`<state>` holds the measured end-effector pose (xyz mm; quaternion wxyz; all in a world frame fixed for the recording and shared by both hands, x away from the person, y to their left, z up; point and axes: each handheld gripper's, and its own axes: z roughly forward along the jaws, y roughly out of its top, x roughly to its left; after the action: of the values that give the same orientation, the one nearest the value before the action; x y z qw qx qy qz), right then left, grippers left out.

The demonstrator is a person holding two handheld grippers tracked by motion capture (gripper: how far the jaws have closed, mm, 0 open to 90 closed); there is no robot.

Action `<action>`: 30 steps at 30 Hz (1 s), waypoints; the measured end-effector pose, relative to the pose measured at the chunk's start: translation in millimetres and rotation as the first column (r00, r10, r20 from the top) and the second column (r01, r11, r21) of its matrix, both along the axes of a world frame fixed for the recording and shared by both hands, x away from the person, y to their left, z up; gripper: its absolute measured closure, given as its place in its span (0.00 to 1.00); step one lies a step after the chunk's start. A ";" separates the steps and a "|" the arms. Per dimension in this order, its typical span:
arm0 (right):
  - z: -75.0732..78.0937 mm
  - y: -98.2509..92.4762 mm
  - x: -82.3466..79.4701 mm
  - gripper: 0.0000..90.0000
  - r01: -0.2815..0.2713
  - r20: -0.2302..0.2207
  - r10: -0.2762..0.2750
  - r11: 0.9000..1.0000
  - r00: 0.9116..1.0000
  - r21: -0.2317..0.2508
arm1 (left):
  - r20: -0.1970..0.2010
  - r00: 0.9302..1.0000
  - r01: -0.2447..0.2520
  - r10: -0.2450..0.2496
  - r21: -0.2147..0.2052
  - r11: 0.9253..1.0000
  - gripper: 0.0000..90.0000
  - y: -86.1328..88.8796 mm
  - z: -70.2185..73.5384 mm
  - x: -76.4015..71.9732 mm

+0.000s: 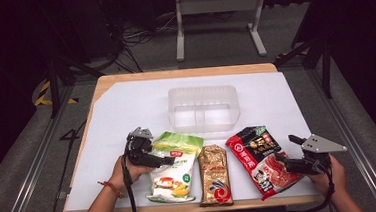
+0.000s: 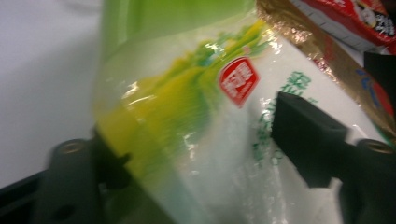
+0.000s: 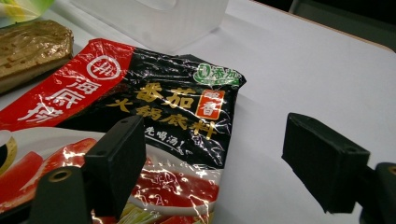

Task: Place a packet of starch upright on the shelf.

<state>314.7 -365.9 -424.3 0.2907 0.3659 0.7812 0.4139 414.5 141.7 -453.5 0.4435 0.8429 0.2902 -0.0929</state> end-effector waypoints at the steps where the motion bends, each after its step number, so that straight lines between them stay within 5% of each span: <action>1: 0.2 0.2 -0.6 0.24 -0.001 0.003 0.001 1.000 1.000 -0.001 | 0.007 1.000 0.005 -0.005 -0.018 1.000 0.53 -0.3 0.2 -0.9; 3: 0.4 0.8 -0.8 0.23 -0.002 0.005 0.002 1.000 1.000 -0.001 | 0.029 1.000 0.009 -0.008 -0.018 1.000 0.84 -0.8 1.0 -2.7; 6: 0.3 2.2 -0.2 0.23 -0.008 0.008 0.008 1.000 1.000 -0.006 | 0.072 0.997 0.020 -0.021 0.019 1.000 0.94 -5.3 5.1 -8.7; 12: -0.5 3.6 3.4 0.23 -0.012 0.005 0.011 1.000 1.000 0.003 | 0.111 0.993 -0.040 0.040 0.004 0.999 0.99 -4.4 9.6 -19.9; 24: 1.0 -0.9 3.0 0.22 -0.002 0.013 0.002 1.000 1.000 0.011 | 0.155 0.987 -0.040 0.035 0.030 0.999 0.99 -2.8 11.1 -24.4; 30: -1.3 0.3 4.1 0.23 -0.005 0.007 0.005 1.000 1.000 -0.008 | 0.223 0.972 -0.074 0.072 0.003 0.997 0.99 -0.9 16.9 -35.8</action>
<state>318.7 -365.6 -425.6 0.2938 0.3613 0.7827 0.4131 378.7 140.8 -436.6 0.4718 0.8391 0.2701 0.0201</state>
